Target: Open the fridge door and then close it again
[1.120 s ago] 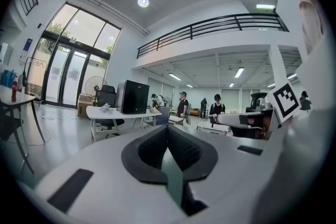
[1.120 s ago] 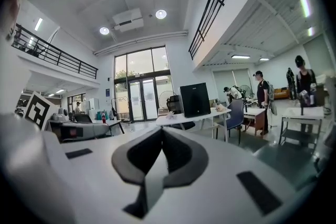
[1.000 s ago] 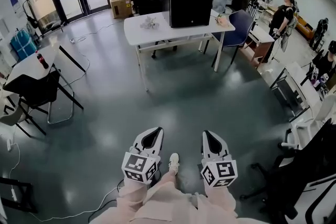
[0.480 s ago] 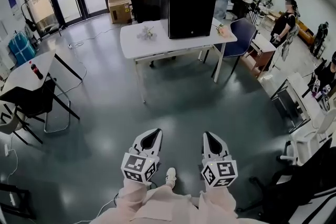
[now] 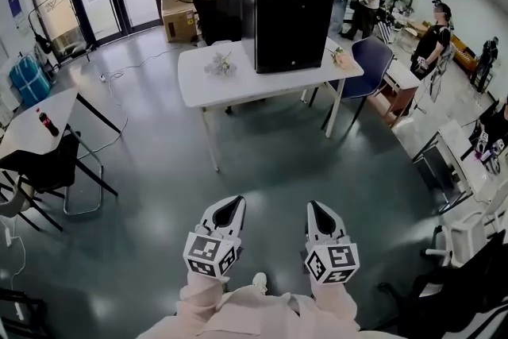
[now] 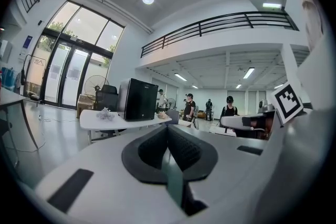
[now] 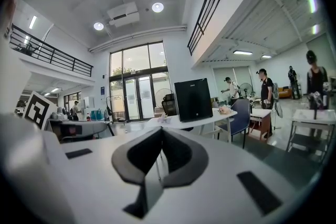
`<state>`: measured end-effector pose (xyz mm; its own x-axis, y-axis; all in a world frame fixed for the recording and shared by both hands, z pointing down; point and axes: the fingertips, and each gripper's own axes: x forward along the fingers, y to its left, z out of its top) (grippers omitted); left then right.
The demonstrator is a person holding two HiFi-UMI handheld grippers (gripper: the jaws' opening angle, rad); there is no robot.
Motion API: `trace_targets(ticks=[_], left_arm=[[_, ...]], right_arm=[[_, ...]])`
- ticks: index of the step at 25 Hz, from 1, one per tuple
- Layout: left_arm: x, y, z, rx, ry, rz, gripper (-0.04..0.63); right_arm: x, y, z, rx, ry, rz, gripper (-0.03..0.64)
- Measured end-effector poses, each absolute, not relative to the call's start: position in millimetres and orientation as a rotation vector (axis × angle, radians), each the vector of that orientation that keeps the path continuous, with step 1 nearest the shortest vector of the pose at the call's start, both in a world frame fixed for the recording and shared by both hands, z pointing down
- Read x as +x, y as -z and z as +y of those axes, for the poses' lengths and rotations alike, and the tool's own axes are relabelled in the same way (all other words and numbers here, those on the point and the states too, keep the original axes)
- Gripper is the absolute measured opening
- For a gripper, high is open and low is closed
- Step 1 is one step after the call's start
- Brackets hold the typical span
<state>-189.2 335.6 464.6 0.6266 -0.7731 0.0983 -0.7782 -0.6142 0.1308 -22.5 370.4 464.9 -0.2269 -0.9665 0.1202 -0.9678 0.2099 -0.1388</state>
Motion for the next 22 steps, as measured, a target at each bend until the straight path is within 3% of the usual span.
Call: trace_targets(ticks=[22], left_arm=[[-184, -482, 235, 2.64, -0.092, -1.287, 0.011]], right_arm=[[-19, -481, 265, 1.909, -0.362, -2.444, 0.011]])
